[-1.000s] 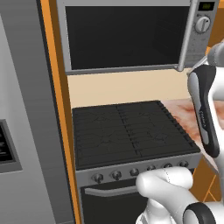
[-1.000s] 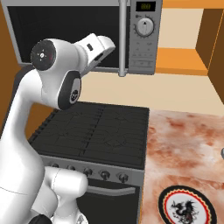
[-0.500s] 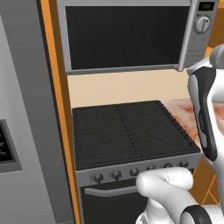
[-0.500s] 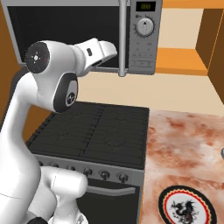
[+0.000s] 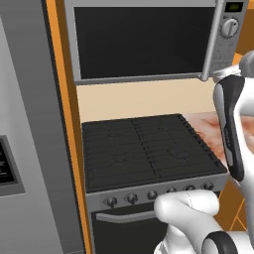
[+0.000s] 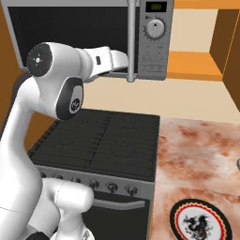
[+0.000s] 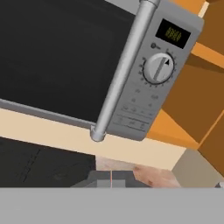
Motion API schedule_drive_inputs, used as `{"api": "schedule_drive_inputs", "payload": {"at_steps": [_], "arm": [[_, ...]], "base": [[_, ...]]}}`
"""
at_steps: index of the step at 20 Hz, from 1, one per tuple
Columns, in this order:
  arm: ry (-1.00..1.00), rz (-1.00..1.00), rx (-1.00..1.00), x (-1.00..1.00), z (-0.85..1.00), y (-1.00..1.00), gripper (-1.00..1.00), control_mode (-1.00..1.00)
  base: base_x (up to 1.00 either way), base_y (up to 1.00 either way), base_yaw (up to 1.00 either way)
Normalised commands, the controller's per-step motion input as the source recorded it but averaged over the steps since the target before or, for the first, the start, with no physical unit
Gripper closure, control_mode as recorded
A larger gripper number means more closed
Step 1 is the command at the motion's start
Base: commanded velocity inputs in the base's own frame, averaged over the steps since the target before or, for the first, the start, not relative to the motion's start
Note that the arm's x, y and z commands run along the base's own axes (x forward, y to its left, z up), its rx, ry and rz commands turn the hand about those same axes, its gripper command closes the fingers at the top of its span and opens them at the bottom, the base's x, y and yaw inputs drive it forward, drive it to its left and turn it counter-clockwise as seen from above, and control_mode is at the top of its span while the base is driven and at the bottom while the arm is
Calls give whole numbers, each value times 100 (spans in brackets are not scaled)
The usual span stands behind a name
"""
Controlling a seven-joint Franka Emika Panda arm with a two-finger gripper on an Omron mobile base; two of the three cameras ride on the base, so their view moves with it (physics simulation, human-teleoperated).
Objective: Pick the marshmallow from the counter and place it in the microwave. Then turn on the microwave.
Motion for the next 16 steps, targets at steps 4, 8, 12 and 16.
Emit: {"api": "schedule_drive_inputs", "payload": {"at_steps": [4,8,12,16], "arm": [[-6,-6,18,0,-3,-11,100,-100],[-6,-7,18,-2,-3,-10,100,-100],[-5,-7,18,-2,-1,-11,100,-100],[-4,-7,18,-4,0,-11,100,-100]], "base": [[0,0,0],[0,0,0],[0,0,0],[0,0,0]]}}
